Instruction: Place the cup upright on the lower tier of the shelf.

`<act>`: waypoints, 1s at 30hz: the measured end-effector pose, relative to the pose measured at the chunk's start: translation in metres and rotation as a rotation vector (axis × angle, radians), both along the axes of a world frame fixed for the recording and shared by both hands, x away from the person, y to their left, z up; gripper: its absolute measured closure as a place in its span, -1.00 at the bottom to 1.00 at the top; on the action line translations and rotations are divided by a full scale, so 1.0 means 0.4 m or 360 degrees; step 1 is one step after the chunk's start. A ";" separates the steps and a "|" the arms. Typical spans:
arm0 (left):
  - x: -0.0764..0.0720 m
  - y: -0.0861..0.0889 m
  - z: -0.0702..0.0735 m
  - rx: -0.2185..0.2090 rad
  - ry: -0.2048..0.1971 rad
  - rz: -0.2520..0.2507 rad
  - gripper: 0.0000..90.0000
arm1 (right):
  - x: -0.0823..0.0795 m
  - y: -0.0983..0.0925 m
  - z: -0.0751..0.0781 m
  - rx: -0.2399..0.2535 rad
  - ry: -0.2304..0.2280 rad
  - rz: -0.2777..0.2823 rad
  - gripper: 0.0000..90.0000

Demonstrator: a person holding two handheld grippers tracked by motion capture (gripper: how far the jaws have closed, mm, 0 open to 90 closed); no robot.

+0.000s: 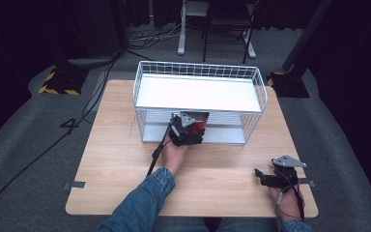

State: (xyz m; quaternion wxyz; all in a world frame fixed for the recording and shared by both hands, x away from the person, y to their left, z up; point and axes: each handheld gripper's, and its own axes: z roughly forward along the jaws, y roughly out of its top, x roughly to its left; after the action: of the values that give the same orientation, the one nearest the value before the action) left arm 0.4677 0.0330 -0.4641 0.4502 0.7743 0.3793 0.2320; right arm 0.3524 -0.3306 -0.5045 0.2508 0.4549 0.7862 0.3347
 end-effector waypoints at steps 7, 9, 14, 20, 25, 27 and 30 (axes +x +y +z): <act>0.026 -0.008 -0.017 -0.0030 0.0033 0.0010 -0.64 | 0.001 -0.001 0.000 0.0007 0.0006 -0.0001 -0.62; 0.037 -0.013 -0.022 -0.0029 0.0029 0.0042 -0.64 | 0.001 -0.001 0.000 0.0009 0.0009 0.0001 -0.62; 0.057 -0.018 -0.028 -0.0046 0.0025 0.0065 -0.64 | 0.002 -0.002 0.000 0.0015 0.0012 0.0001 -0.62; 0.074 -0.023 -0.040 -0.0039 0.0049 0.0108 -0.64 | 0.002 -0.002 0.000 0.0015 0.0011 0.0000 -0.62; 0.079 -0.024 -0.044 -0.0073 0.0054 0.0126 -0.64 | 0.002 -0.002 0.000 0.0015 0.0012 0.0000 -0.62; 0.082 -0.023 -0.046 -0.0091 0.0060 0.0126 -0.64 | 0.002 -0.002 0.000 0.0016 0.0013 0.0002 -0.62; 0.089 -0.019 -0.048 -0.0095 0.0061 0.0032 -0.64 | 0.002 -0.002 0.000 0.0014 0.0011 0.0000 -0.62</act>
State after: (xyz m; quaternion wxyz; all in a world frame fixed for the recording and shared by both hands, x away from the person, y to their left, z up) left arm 0.5035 0.0255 -0.4834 0.4635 0.7610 0.4023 0.2102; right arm 0.3532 -0.3313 -0.5046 0.2460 0.4572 0.7856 0.3366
